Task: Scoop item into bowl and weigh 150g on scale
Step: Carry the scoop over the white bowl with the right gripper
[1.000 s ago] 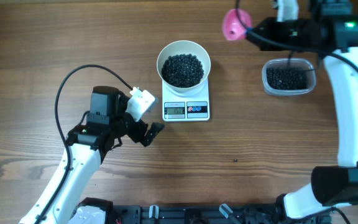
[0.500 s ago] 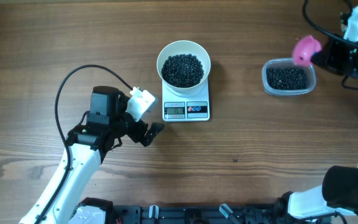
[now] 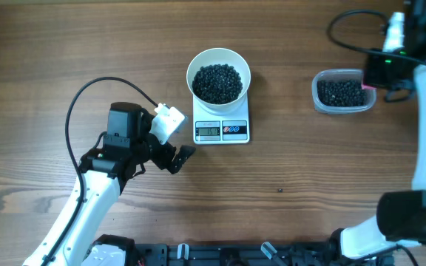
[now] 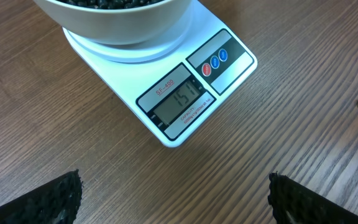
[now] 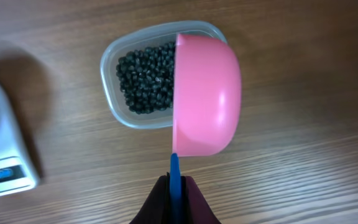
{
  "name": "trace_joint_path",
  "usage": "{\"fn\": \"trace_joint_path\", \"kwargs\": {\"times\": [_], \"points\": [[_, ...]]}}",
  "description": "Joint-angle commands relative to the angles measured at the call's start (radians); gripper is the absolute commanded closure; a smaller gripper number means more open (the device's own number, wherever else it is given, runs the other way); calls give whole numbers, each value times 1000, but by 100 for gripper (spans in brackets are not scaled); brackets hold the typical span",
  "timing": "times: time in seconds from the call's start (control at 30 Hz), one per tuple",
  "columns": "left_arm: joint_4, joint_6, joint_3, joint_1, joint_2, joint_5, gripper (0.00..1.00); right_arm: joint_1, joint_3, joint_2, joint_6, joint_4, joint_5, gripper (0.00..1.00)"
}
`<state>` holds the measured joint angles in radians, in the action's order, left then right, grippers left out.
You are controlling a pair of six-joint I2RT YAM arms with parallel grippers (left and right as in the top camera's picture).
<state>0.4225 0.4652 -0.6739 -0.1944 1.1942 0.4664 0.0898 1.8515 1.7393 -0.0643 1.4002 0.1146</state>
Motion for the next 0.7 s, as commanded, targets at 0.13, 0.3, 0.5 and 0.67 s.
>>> {"fn": "trace_joint_path", "kwargs": {"times": [0.13, 0.3, 0.5, 0.67], "points": [[0, -6, 6, 2, 1, 15, 0, -186, -14, 126, -45, 94, 472, 96], [0, -6, 6, 2, 1, 15, 0, -193, -11, 142, -67, 66, 428, 96], [0, -6, 6, 2, 1, 15, 0, -195, 143, 142, 66, -11, -9, 96], [0, -6, 6, 2, 1, 15, 0, -238, 240, 142, 61, -190, -523, 96]]}}
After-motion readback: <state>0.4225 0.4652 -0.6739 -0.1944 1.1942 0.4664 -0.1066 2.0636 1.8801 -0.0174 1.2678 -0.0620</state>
